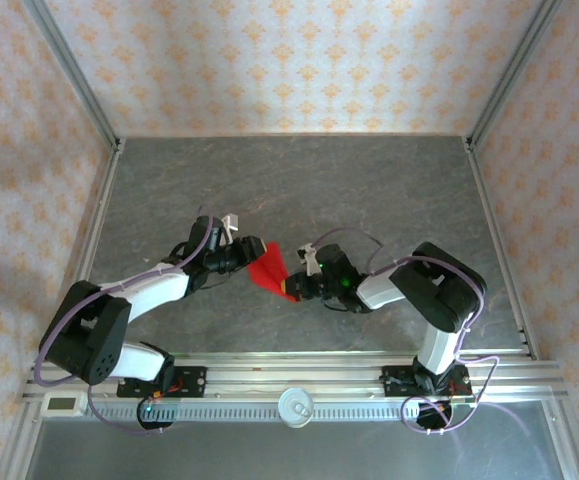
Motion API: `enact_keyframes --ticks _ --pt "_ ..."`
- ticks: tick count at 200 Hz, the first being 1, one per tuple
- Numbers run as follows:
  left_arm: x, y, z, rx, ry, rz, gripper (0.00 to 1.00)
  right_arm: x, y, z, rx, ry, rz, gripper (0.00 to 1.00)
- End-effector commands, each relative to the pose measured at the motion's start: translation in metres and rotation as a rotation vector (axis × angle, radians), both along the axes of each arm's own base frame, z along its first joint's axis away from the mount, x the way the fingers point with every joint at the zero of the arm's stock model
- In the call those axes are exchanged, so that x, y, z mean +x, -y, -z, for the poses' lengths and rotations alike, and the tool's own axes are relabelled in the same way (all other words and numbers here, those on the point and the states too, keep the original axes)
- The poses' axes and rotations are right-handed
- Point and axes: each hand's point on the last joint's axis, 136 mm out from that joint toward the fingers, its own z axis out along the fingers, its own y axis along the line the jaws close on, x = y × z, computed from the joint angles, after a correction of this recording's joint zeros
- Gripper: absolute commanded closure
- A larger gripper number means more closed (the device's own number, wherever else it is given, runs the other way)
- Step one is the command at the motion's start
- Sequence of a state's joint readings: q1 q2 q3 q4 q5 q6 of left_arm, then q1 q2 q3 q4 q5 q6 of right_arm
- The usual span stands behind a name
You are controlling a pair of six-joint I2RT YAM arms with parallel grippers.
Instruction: Fold a paper plane with a square sheet of paper (pick it up from the middle)
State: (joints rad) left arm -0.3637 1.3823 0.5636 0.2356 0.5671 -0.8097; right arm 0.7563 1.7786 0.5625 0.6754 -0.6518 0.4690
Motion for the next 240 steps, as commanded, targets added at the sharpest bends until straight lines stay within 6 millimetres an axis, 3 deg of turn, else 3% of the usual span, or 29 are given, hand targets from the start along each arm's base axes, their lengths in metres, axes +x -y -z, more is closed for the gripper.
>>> enact_keyframes --ticks 1,38,129,139,173,201,215,240 --pt "0.000 -0.003 -0.001 -0.018 0.016 -0.009 0.68 0.000 -0.005 -0.008 0.070 -0.065 -0.015 1.00" --pt "0.000 0.005 0.005 -0.051 0.007 0.021 0.85 0.002 0.000 -0.011 0.159 -0.154 -0.011 1.00" --pt "-0.004 0.017 0.021 -0.082 -0.023 0.060 0.88 0.008 0.004 -0.002 0.176 -0.256 0.025 1.00" --pt "-0.004 0.018 0.020 -0.086 -0.016 0.057 0.85 0.009 0.006 0.003 0.144 -0.247 0.032 1.00" --pt "0.003 0.018 0.015 -0.099 -0.013 0.027 0.52 0.016 0.014 0.002 0.087 -0.184 0.073 0.91" --pt "0.010 0.020 0.012 -0.112 -0.014 0.005 0.43 0.018 0.013 -0.002 0.034 -0.104 0.071 0.85" --pt "0.013 0.019 0.010 -0.116 -0.010 -0.007 0.31 0.018 0.011 -0.002 -0.012 -0.060 0.064 0.85" --pt "0.018 0.018 0.010 -0.114 -0.023 -0.032 0.26 0.020 0.011 -0.002 -0.100 0.027 0.079 0.85"
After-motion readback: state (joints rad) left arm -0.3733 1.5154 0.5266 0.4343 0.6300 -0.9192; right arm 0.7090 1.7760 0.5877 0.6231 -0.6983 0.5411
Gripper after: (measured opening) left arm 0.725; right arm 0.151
